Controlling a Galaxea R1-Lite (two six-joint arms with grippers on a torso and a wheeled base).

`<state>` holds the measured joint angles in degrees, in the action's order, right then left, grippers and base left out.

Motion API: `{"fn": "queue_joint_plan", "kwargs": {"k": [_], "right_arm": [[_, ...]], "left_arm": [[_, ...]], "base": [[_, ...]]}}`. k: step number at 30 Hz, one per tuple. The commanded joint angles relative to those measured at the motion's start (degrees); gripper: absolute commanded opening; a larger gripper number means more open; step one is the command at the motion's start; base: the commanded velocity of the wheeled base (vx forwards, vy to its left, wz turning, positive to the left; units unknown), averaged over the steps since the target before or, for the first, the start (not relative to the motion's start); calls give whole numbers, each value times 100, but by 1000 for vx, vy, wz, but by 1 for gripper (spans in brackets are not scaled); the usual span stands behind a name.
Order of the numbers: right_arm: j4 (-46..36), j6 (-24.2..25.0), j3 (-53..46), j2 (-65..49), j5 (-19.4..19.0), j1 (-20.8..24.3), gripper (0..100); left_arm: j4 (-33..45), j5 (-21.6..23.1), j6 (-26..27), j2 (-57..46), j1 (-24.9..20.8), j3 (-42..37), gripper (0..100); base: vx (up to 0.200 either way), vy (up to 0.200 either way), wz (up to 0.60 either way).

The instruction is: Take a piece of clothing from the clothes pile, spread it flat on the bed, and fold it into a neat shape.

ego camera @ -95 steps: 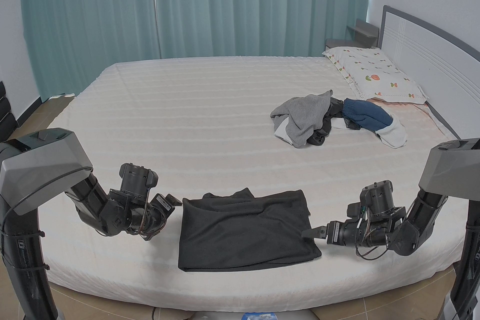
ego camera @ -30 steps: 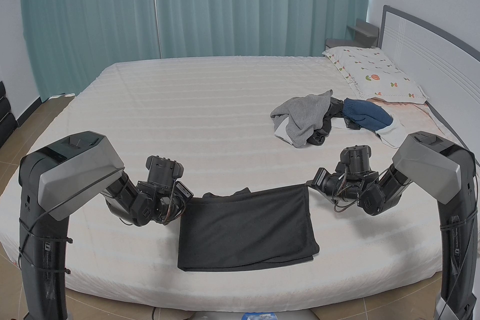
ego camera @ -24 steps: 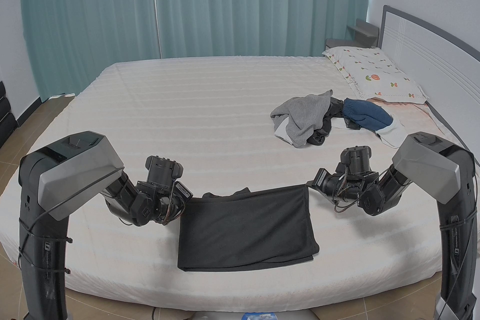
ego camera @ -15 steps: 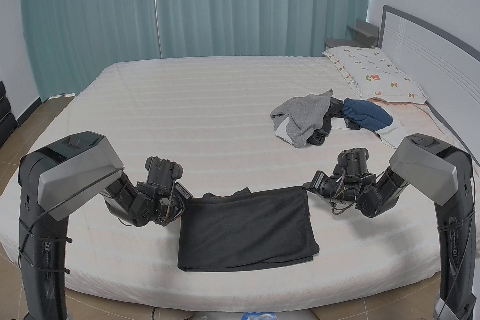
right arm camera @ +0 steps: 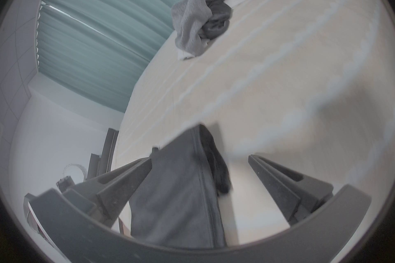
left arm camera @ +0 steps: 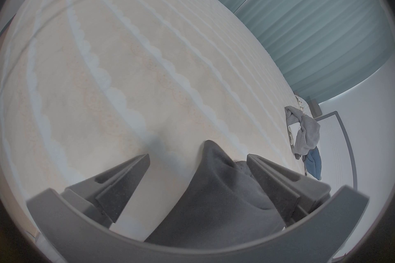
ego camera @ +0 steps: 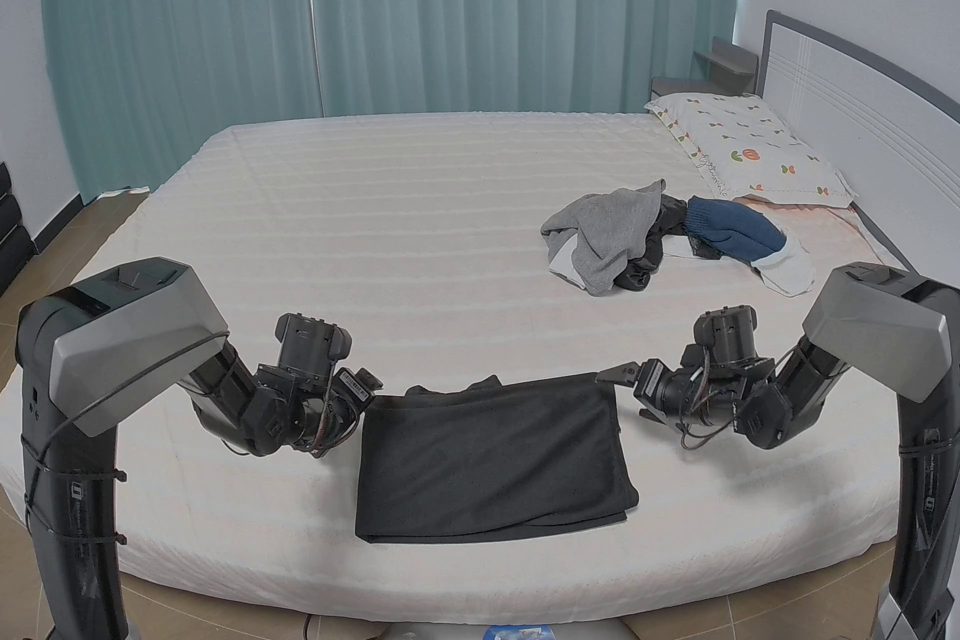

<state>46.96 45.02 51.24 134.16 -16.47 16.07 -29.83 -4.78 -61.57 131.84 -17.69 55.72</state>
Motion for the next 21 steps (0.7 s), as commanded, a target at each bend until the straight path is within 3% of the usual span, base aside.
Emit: {"fn": "queue_joint_plan", "kwargs": {"k": [1, 6, 19, 20, 21], "right_arm": [[560, -90, -1714, -1006, -278, 257, 100], [595, -134, -2338, -1366, -287, 476, 100], [630, -107, -2443, -1032, -269, 582, 100], [639, -116, -2425, -935, -251, 634, 0], [630, -134, -2434, -926, -225, 652, 0]], "left_arm": [[-49, 337, -206, -783, 99, -870, 100], [-128, 531, -566, -932, 37, -1274, 100], [-884, 601, -619, -871, 117, -1793, 100], [-884, 601, -619, -871, 117, -1802, 100], [-884, 601, -619, -871, 117, -1802, 100]], "base": [[0, 0, 0], [0, 0, 0], [0, 0, 0], [0, 0, 0], [0, 0, 0]]}}
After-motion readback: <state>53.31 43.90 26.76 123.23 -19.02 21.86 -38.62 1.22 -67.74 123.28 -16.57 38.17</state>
